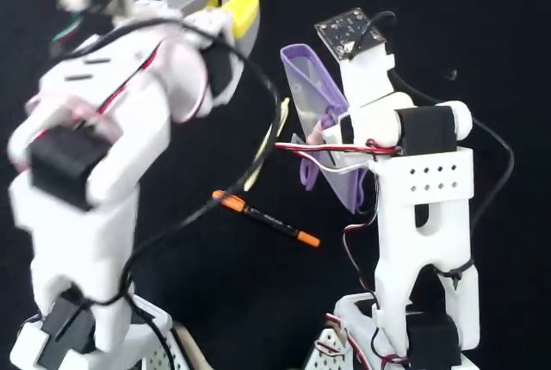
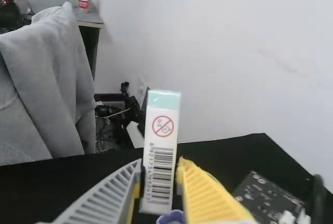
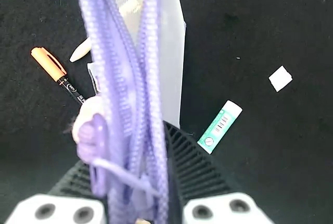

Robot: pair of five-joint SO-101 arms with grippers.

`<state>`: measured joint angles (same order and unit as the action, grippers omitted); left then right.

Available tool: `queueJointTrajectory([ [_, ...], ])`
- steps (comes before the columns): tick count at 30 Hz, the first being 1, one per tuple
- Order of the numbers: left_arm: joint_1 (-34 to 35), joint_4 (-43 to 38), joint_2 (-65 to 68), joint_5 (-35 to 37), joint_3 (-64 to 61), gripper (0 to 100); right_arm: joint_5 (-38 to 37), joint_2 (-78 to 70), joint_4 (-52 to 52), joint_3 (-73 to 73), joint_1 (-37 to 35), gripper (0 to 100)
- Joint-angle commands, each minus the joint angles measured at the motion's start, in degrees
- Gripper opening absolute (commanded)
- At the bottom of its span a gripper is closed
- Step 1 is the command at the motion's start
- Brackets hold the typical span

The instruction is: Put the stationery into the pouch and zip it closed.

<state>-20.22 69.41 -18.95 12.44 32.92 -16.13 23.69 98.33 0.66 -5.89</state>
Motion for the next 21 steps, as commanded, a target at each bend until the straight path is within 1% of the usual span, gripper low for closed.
queueJointTrajectory([
  [1,1.63,-9.67,-1.23,0.53,-8.31,3,0.44,0.57,-0.53,-2.33,-1.23,1.1],
  [5,1.36,-21.01,-4.40,0.53,-20.26,3,0.44,0.57,-0.70,-2.33,-1.23,1.1],
  [9,-1.27,-35.34,-10.37,0.53,-35.65,3,0.26,0.57,-0.70,-2.24,-1.23,1.1],
  [13,-2.07,-51.08,-17.41,0.53,-51.30,3,0.09,0.57,-0.70,-2.24,-1.23,1.1],
  [16,-3.03,-61.89,-20.84,0.26,-60.70,3,0.09,0.57,-0.70,-2.24,-1.23,1.1],
  [18,-3.47,-66.55,-22.15,0.26,-65.19,3,0.00,0.57,-0.70,-2.24,-1.23,1.1],
  [21,-3.65,-69.36,-23.74,0.53,-69.14,3,0.00,0.57,-0.70,-2.24,-1.23,1.1],
])
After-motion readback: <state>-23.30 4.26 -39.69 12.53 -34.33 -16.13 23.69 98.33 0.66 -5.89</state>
